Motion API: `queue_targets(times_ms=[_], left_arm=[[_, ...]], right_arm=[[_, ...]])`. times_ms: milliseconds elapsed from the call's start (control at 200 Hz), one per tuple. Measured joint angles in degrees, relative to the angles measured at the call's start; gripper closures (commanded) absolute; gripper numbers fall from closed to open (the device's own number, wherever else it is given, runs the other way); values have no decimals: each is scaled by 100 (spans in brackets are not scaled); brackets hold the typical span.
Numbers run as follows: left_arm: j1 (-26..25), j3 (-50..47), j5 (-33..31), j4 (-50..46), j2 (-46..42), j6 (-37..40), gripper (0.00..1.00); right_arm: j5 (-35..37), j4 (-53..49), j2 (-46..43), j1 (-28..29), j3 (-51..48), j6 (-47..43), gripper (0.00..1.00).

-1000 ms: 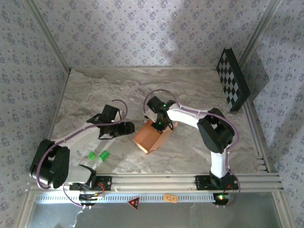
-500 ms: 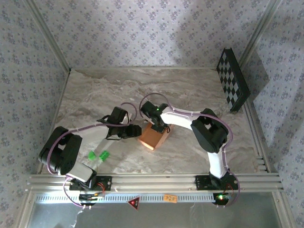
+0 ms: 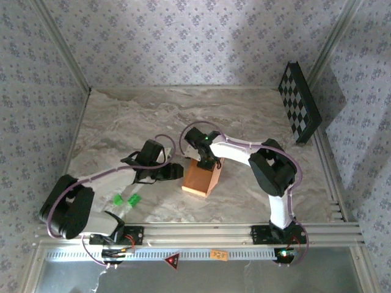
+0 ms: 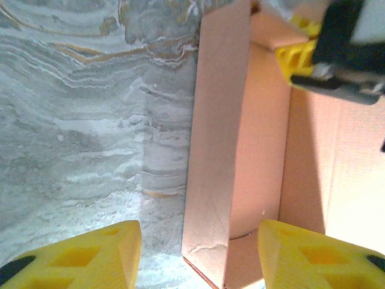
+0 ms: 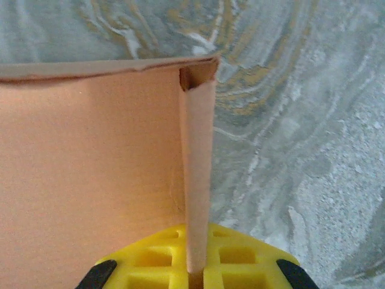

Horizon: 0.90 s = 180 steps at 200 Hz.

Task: Fold the paper box

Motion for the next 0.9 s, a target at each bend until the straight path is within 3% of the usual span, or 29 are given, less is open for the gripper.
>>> queue_targets(times_ms=[260,625,765,900], left_arm=[[39,0,-188,-278,-179,46,45],[103,-13,-249,-302,-179,46,45],[107,-33,-249,-302,-184,44,45],[131,-55,-247,-302,-192,44,45]], right_arm=[[-800,-245,101,-13,57,-125,68],[-1473,-955,133,-15,494,-345,64],[-1727,-1215,166,-15,702,-511,66],[-1829,-1394,243,-37,772,-621,76]])
